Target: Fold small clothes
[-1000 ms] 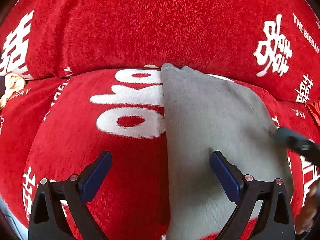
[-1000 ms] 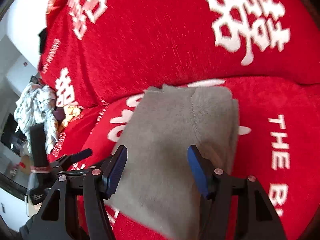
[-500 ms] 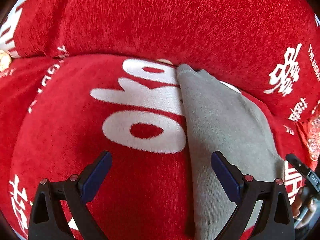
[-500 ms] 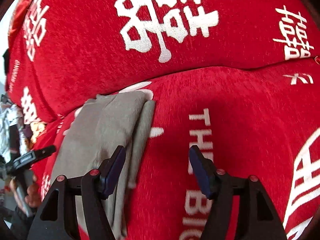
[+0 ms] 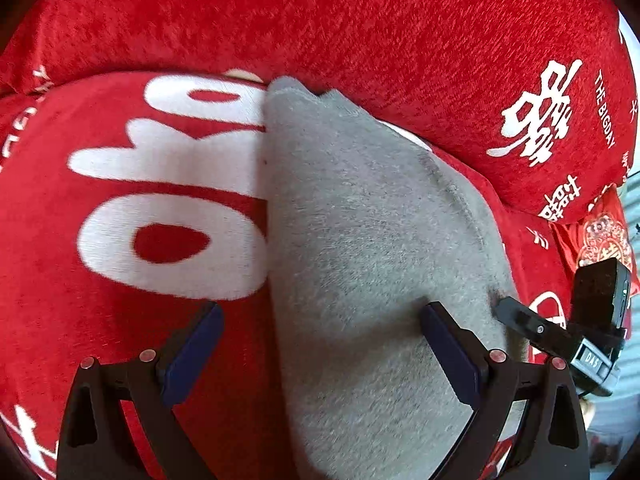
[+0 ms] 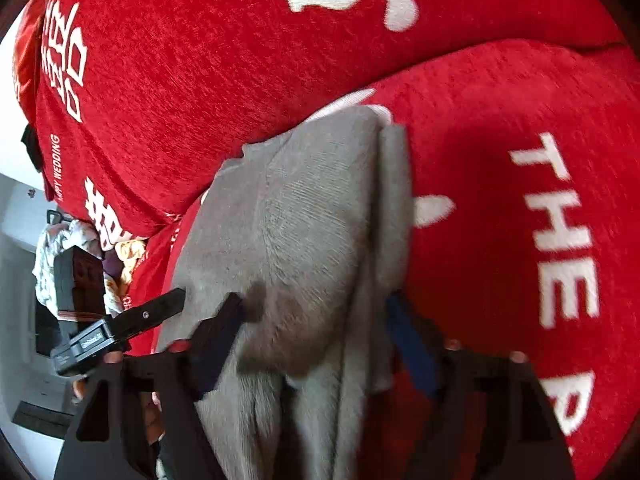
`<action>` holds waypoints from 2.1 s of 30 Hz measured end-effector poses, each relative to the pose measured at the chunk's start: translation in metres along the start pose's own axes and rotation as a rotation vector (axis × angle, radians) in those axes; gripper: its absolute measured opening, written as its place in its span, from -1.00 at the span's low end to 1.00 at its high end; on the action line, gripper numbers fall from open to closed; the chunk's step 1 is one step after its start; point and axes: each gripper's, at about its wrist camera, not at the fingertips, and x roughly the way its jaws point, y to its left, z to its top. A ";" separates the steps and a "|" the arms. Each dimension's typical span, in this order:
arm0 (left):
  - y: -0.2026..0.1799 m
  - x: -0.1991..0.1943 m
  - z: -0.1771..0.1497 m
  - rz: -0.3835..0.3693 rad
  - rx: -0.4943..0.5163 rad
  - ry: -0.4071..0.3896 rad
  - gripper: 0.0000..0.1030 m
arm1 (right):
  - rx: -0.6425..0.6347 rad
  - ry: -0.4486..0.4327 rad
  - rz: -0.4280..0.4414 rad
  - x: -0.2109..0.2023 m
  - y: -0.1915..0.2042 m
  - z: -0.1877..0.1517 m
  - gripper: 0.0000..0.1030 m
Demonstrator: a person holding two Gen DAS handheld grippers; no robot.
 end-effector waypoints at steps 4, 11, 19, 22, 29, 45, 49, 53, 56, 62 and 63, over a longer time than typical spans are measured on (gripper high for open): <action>-0.011 0.007 0.000 -0.027 0.030 0.004 0.63 | -0.078 0.013 -0.057 0.007 0.015 0.000 0.22; -0.040 -0.004 -0.003 0.043 0.130 -0.070 -0.09 | -0.174 -0.045 -0.136 -0.007 0.035 -0.004 -0.24; -0.059 -0.021 -0.010 0.117 0.194 -0.109 -0.30 | -0.253 -0.110 -0.201 -0.026 0.065 -0.011 -0.33; -0.061 -0.030 -0.017 0.124 0.211 -0.121 -0.30 | -0.268 -0.121 -0.213 -0.033 0.074 -0.016 -0.34; -0.065 -0.049 -0.038 0.134 0.240 -0.132 -0.30 | -0.274 -0.132 -0.217 -0.051 0.083 -0.035 -0.34; -0.062 -0.087 -0.105 0.151 0.286 -0.155 -0.30 | -0.296 -0.150 -0.229 -0.081 0.113 -0.107 -0.34; -0.054 -0.097 -0.125 0.158 0.298 -0.153 -0.30 | -0.305 -0.145 -0.228 -0.081 0.122 -0.127 -0.34; -0.046 -0.104 -0.141 0.163 0.298 -0.154 -0.30 | -0.310 -0.142 -0.221 -0.081 0.128 -0.146 -0.34; -0.039 -0.110 -0.152 0.166 0.294 -0.160 -0.30 | -0.314 -0.145 -0.213 -0.081 0.134 -0.158 -0.34; -0.030 -0.121 -0.172 0.181 0.298 -0.180 -0.30 | -0.333 -0.157 -0.210 -0.082 0.144 -0.178 -0.34; -0.030 -0.122 -0.174 0.184 0.299 -0.182 -0.30 | -0.335 -0.159 -0.211 -0.082 0.146 -0.181 -0.34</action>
